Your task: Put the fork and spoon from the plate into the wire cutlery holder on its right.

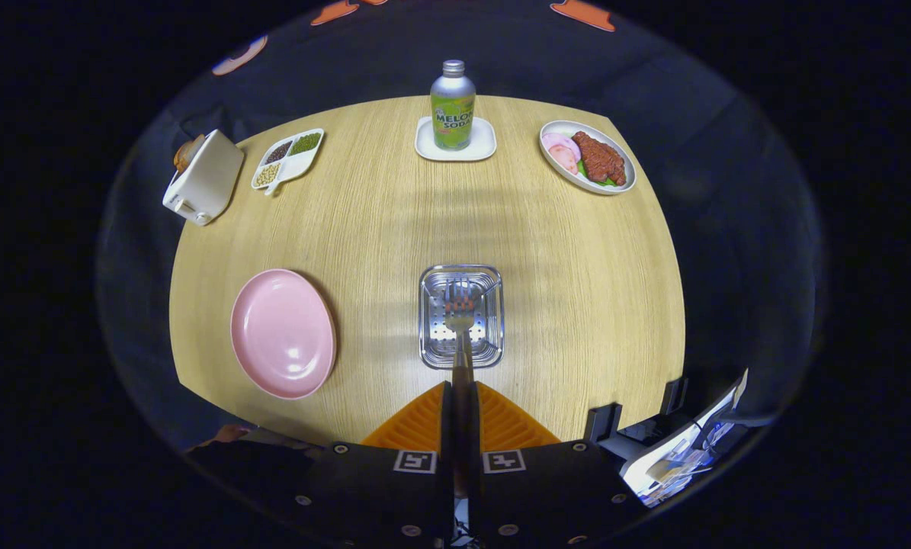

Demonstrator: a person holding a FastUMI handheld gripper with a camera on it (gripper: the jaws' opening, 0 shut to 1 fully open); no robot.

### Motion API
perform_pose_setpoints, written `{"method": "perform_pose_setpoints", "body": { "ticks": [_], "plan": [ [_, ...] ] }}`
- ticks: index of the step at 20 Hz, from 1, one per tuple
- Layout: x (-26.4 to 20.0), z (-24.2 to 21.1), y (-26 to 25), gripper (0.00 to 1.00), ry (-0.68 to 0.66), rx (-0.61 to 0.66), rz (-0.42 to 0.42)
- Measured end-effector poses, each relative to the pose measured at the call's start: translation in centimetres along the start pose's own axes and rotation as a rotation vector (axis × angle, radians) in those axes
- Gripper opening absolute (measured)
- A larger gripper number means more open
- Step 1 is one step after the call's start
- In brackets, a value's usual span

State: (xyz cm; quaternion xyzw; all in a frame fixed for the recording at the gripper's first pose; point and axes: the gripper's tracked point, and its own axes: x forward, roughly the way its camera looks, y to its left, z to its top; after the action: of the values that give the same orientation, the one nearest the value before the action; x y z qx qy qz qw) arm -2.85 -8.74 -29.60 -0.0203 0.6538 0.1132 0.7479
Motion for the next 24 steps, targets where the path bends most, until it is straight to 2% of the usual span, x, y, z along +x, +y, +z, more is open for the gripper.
{"method": "perform_pose_setpoints", "body": {
  "ticks": [2, 6, 11, 13, 16, 19, 21, 24],
  "plan": [
    [0.3, -0.2, 0.4, 0.08, 0.036, -0.003, 0.021],
    [0.9, 1.0, 0.4, 0.13, 0.018, 0.001, 0.02],
    [-0.4, 4.3, 0.5, 0.14, -0.137, 0.046, 0.055],
    [-1.3, 5.9, 0.3, 0.18, -0.227, 0.062, 0.051],
    [-3.4, 8.4, 0.6, 0.32, -0.386, 0.069, 0.058],
    [-6.2, 10.8, 0.4, 0.66, -0.558, 0.065, 0.031],
    [-8.6, 12.5, 1.0, 0.76, -0.68, 0.078, 0.046],
    [-12.7, 14.8, 1.0, 0.84, -0.861, 0.078, 0.046]
  ]
}}
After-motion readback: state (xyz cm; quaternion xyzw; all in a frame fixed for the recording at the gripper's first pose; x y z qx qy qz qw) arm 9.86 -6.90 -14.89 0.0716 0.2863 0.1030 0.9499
